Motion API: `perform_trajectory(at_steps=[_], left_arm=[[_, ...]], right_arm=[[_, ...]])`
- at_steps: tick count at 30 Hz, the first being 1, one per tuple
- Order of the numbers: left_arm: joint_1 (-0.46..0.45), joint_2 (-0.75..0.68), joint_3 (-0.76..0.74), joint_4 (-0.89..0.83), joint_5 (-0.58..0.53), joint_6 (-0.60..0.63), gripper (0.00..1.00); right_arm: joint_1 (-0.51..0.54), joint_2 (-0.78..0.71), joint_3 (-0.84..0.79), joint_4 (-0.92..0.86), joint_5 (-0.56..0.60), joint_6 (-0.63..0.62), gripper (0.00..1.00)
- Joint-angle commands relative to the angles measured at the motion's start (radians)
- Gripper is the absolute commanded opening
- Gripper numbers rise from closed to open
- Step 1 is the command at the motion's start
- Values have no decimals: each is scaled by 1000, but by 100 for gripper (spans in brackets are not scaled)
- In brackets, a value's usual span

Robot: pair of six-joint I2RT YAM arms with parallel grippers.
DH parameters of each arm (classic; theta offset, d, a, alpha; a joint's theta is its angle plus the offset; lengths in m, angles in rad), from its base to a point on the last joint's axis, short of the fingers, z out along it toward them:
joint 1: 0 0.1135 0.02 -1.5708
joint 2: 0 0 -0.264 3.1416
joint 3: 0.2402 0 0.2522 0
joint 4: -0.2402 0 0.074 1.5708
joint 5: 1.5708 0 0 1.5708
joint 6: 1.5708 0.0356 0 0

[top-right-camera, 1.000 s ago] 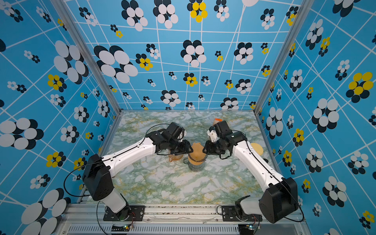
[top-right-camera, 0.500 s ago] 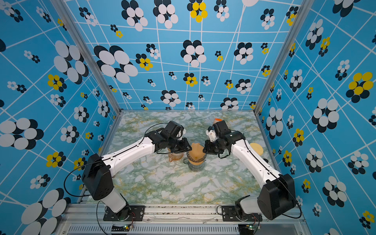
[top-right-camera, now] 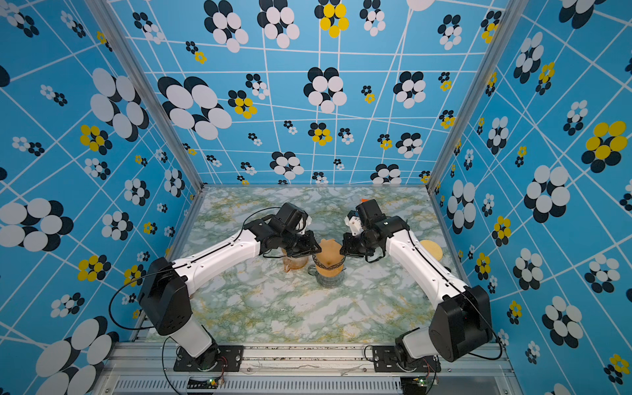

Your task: Place the coffee filter in the dripper

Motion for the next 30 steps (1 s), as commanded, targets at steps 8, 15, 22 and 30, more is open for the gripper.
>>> perform_trajectory(at_steps=[8, 15, 22, 30], left_arm=[[4, 31, 18, 14, 62, -9, 16], [-1, 36, 25, 7, 62, -9, 14], [-1, 36, 45, -11, 53, 0, 18], [0, 20, 55, -23, 47, 12, 33]], right_arm=[[-4, 21, 37, -76, 29, -12, 9], [-4, 7, 34, -83, 44, -14, 9], [-5, -1, 20, -72, 58, -7, 14], [-4, -19, 43, -76, 44, -19, 35]])
